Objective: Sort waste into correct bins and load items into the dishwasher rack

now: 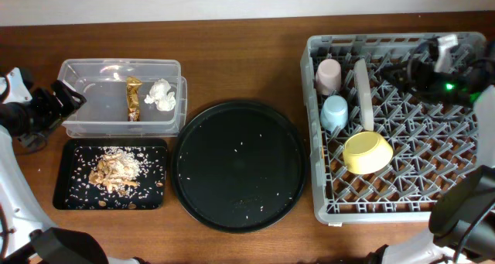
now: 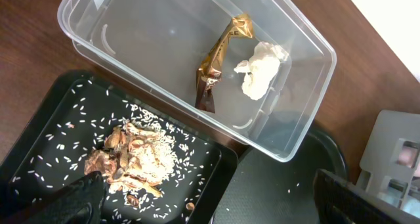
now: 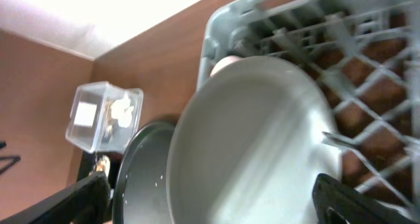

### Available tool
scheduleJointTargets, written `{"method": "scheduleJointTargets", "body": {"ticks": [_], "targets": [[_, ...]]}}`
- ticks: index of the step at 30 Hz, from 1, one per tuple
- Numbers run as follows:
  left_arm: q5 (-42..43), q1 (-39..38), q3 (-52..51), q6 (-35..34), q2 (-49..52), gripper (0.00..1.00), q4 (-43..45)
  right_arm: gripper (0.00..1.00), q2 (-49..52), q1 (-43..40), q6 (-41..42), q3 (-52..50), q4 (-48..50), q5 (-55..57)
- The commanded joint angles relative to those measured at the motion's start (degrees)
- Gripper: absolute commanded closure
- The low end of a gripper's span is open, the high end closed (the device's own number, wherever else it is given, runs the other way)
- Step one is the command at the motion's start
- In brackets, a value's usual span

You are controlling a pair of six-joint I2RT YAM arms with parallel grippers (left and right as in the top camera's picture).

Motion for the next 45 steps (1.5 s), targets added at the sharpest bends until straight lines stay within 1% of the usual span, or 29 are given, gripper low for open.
{"method": "scheduleJointTargets", "body": {"ticks": [1, 3, 4, 5, 7, 8, 11, 26, 29, 31, 33, 36, 37, 38, 40, 41, 42, 43, 45], "targets": [[0.02, 0.22, -0.13, -0.11, -0.13, 0.00, -0.07, 0.01, -4.98, -1.66, 1.42, 3.98, -3.54, -1.38], [0.02, 0.20, -0.13, -0.11, -0.13, 0.00, -0.04, 0.02, -7.82, -1.44, 1.44, 4.83, -4.94, -0.59], [0.02, 0.20, -0.13, -0.11, -0.13, 0.00, -0.04, 0.02, -9.92, -1.44, 1.51, 4.85, -4.94, 2.05], [0.02, 0.20, -0.13, -0.11, -0.13, 0.00, -0.04, 0.02, -12.98, -1.44, 3.17, 4.85, -4.92, 11.80], [0.02, 0.20, -0.13, -0.11, -0.13, 0.00, -0.07, 0.02, -16.59, -1.44, 6.27, 4.83, -5.29, 27.63], [0.02, 0.20, -0.13, -0.11, -0.13, 0.00, -0.07, 0.02, -18.10, -1.44, 6.25, 4.83, -5.40, 30.69], [0.02, 0.20, -0.13, -0.11, -0.13, 0.00, -0.04, 0.01, -19.87, -1.46, 6.21, 4.83, -5.38, 30.67], [0.02, 0.20, -0.13, -0.11, -0.13, 0.00, -0.04, 0.02, -19.08, -1.51, 6.21, 4.81, -5.35, 30.67], [0.02, 0.20, -0.13, -0.11, -0.13, 0.00, -0.07, 0.02, -19.30, -0.37, 6.19, 4.61, -5.57, 31.04], [0.02, 0.20, -0.13, -0.11, -0.13, 0.00, -0.07, 0.02, -21.53, 1.03, 6.21, 4.61, -5.55, 31.08], [0.02, 0.20, -0.13, -0.11, -0.13, 0.00, -0.04, 0.02, -26.51, 4.87, 6.19, 4.61, -5.55, 31.08], [0.02, 0.20, -0.13, -0.11, -0.13, 0.00, -0.04, 0.02, -35.54, 15.87, 6.19, 4.61, -5.55, 31.06], [0.02, 0.20, -0.13, -0.13, -0.13, 0.00, -0.04, 0.02, -38.69, 20.70, 6.19, 4.61, -5.55, 31.06], [0.02, 0.20, -0.13, -0.11, -0.13, 0.00, -0.04, 0.02, -43.43, 29.40, 6.19, 4.61, -5.55, 31.04], [0.02, 0.20, -0.13, -0.11, -0.13, 0.00, -0.07, 0.02, -48.63, 37.97, 6.19, 4.59, -5.55, 31.04], [0.02, 0.22, -0.13, -0.11, -0.13, 0.00, -0.07, 0.02, -50.82, 39.98, 1.68, 4.59, -5.57, 34.51], [0.02, 0.22, -0.13, -0.11, -0.13, 0.00, -0.04, 0.02, -53.18, 40.74, -0.63, 4.55, -5.53, 37.53], [0.02, 0.20, -0.13, -0.11, -0.13, 0.00, -0.04, 0.02, -56.13, 40.79, -0.92, 4.31, -5.55, 40.39], [0.02, 0.20, -0.13, -0.11, -0.13, 0.00, -0.04, 0.02, -60.37, 40.76, -0.94, 2.40, -5.55, 41.03]]}}
